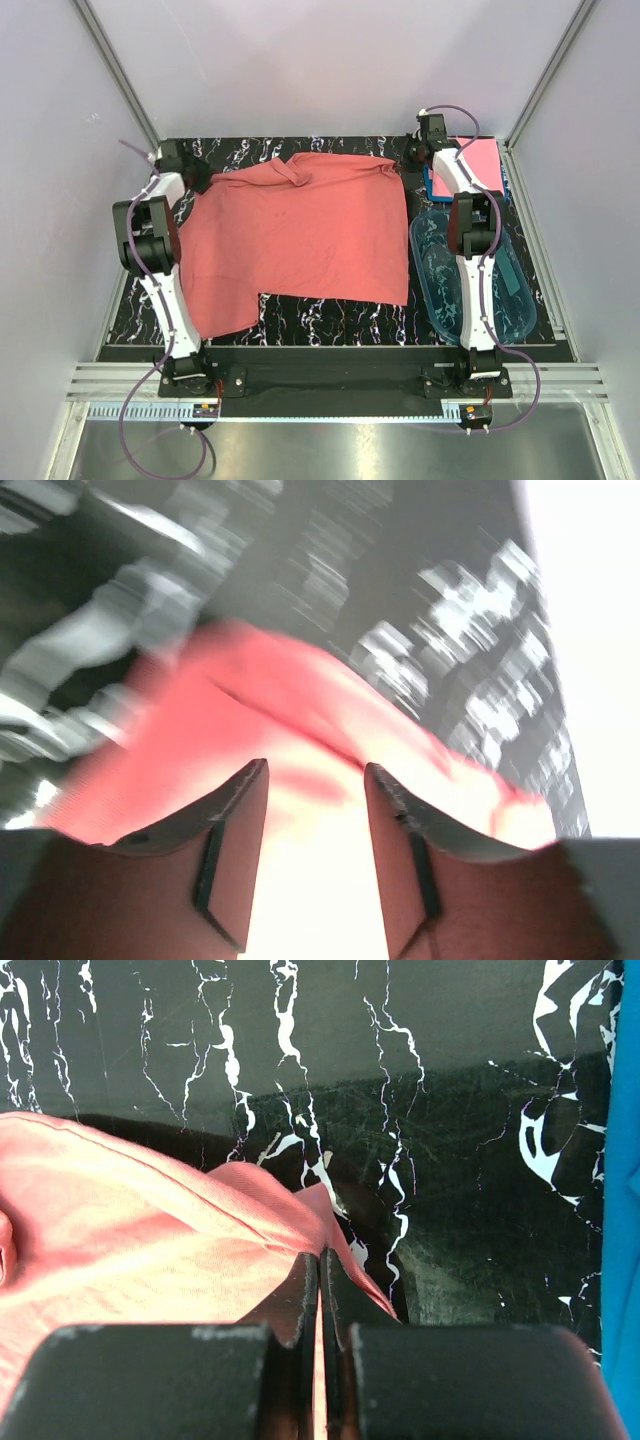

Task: Fold and stack the t-shirts
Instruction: Fold the tshirt

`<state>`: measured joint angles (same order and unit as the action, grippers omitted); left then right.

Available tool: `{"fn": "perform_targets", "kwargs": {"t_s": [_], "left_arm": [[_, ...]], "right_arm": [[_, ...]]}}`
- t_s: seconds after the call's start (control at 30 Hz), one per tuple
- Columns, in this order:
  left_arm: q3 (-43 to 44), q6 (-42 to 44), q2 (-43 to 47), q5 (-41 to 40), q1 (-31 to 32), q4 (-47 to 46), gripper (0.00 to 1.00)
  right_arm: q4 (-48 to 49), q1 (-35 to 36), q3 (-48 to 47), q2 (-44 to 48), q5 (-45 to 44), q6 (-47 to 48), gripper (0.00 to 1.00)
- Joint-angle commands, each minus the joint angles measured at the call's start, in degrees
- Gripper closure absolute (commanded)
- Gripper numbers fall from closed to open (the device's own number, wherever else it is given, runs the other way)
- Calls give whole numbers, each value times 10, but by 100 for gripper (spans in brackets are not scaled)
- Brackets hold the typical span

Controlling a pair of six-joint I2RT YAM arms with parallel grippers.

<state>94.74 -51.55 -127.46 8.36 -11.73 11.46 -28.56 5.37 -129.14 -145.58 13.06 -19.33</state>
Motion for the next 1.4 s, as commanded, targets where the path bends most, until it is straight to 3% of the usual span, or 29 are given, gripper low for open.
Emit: {"fn": "perform_targets", "kwargs": {"t_s": [0.0, 0.13, 0.2, 0.23, 0.33, 0.4, 0.63, 0.8, 1.13, 1.37], "left_arm": [[-18, 45, 95, 9, 53, -113, 50], [18, 3, 43, 142, 86, -228, 48], [81, -17, -36, 192, 92, -226, 48], [153, -18, -61, 227, 94, -219, 48], [250, -14, -145, 255, 104, -208, 47], [267, -16, -171, 251, 105, -222, 45], [272, -3, -189, 215, 114, -210, 42], [218, 7, -172, 208, 130, -199, 43], [160, 29, -141, 214, 137, -200, 49], [173, 33, -140, 212, 137, -193, 61]], "right_arm": [[9, 2, -23, 6, 8, 0, 100], [9, 1, -18, 10, 9, 1, 100], [9, 2, -16, 13, 10, 2, 100], [9, 2, -14, 14, 9, 3, 100], [10, 2, -10, 19, 9, 8, 100], [10, 2, -9, 21, 11, 9, 100], [16, 2, -5, 21, 15, 13, 100], [14, 1, -1, 21, 17, 18, 100], [13, 1, 5, 24, 20, 21, 100], [14, 1, 3, 22, 23, 20, 100]]}}
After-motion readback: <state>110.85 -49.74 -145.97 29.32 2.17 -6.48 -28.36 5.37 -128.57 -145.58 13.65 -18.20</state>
